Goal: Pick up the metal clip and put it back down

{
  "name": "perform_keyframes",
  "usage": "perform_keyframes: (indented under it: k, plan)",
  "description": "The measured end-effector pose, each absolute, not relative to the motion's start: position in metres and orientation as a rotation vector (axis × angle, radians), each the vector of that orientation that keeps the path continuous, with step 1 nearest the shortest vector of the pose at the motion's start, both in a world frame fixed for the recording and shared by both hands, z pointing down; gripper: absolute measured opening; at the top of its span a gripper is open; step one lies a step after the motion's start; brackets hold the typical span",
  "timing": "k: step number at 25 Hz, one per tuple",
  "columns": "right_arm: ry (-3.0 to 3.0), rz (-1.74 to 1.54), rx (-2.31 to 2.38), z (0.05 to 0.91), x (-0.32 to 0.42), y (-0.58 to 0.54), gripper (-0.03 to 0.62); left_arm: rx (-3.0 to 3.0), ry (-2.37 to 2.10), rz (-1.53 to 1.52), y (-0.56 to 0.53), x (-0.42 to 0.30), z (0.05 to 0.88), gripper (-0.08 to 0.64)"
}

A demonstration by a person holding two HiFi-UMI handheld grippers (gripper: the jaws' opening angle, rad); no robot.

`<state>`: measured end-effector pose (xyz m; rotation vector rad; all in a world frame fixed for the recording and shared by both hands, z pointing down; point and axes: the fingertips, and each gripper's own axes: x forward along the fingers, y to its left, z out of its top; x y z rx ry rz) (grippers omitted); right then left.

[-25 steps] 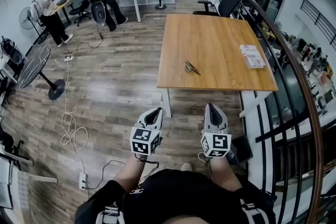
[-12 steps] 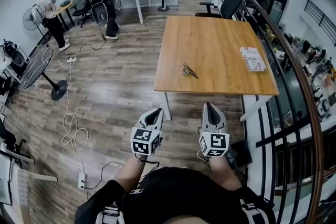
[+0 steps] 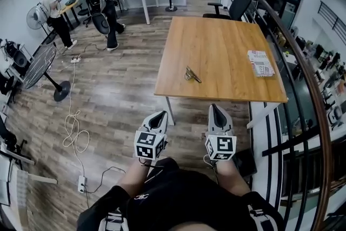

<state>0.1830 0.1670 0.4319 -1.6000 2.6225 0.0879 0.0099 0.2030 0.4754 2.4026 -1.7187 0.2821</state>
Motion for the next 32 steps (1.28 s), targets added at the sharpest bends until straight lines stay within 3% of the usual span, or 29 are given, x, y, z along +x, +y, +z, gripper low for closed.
perform_keyframes:
  k: [14,32]
  plan:
    - [2.622,0.063,-1.653,0.456,0.186,0.036,0.014,2.442,-1.643,0.254,0.063,0.021,0.495,0.018]
    - [2.671,0.075,-1.678,0.451,0.073,-0.272,0.014,2.467,-1.569,0.232,-0.251,-0.083,0.491,0.018]
